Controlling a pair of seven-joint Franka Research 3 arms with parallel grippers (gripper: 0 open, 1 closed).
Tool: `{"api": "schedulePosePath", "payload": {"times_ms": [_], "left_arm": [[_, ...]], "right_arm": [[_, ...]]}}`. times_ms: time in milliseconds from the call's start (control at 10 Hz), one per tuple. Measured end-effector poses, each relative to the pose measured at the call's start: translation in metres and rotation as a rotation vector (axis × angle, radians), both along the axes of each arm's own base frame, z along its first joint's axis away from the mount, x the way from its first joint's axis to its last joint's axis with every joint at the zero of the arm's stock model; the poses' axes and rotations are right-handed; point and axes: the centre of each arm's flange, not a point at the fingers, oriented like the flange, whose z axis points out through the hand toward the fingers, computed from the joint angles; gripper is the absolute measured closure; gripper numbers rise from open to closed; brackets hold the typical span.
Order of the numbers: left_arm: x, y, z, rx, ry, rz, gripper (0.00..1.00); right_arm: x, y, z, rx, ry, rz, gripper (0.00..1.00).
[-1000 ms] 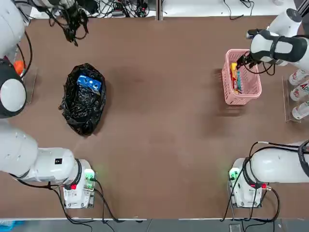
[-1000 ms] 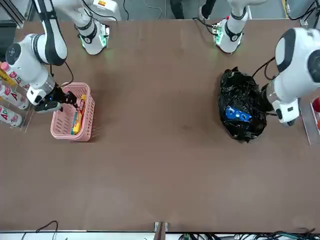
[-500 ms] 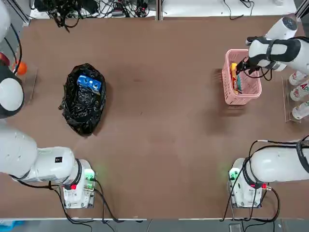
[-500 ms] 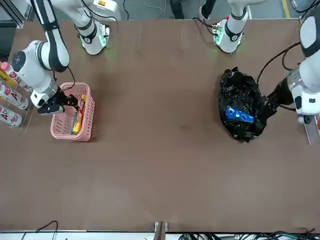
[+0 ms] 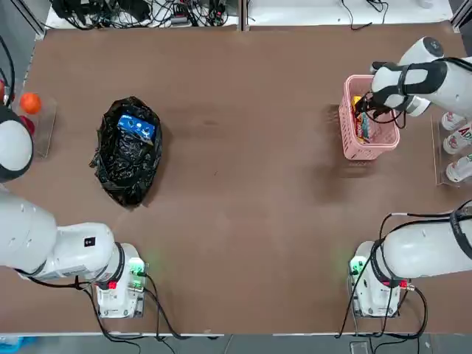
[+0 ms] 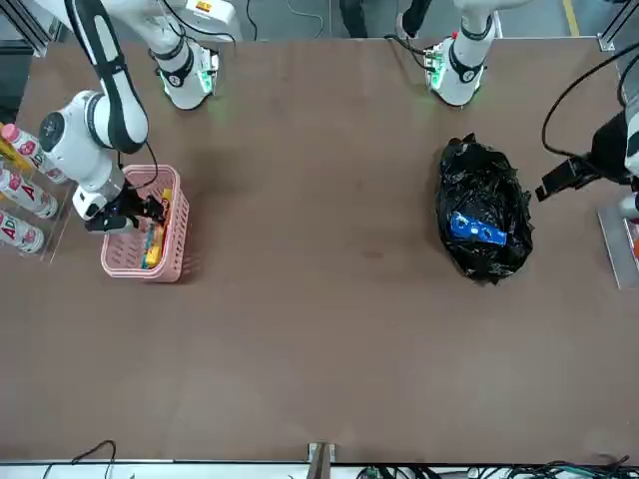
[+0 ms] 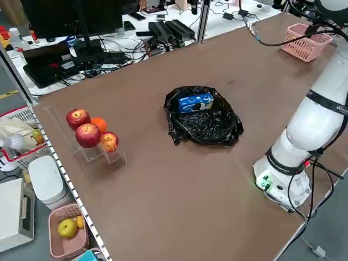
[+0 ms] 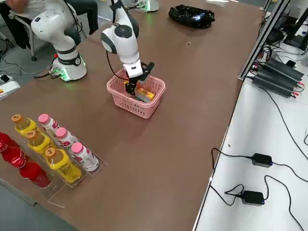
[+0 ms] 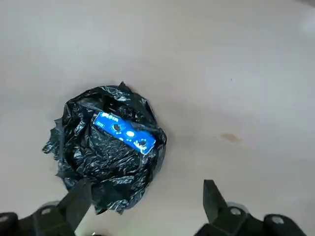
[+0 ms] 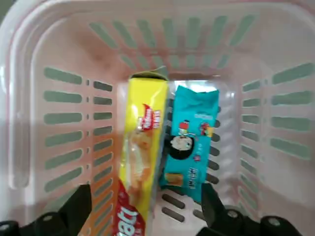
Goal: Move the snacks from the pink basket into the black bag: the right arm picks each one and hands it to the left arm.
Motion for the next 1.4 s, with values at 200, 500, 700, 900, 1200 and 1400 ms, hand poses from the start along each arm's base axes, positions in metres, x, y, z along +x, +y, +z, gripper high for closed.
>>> {"api": "schedulePosePath", "payload": {"times_ms": [200, 500, 700, 900, 1200, 1400], "left_arm": [[-0.002, -0.002, 0.008, -0.002, -0.010, -0.062, 0.00], [-0.006, -0.005, 0.010, -0.004, 0.012, -0.106, 0.00], [-0.006, -0.007, 0.013, -0.004, 0.008, -0.110, 0.00], [-0.006, -0.008, 0.020, -0.004, -0.007, -0.112, 0.00], [-0.006, -0.010, 0.020, -0.003, -0.008, -0.116, 0.00], [-0.006, -0.010, 0.019, 0.027, -0.005, -0.122, 0.00]], "right_arm": [[-0.005, 0.011, -0.008, -0.002, -0.002, 0.009, 0.02], [-0.004, 0.009, -0.008, -0.005, -0.010, 0.005, 0.03], [-0.005, 0.006, -0.013, -0.011, -0.008, -0.001, 0.03], [-0.006, 0.004, -0.021, -0.018, 0.001, -0.005, 0.06], [-0.006, 0.004, -0.022, -0.019, 0.002, -0.006, 0.16], [-0.006, 0.003, -0.023, -0.019, 0.005, -0.006, 0.22]]}}
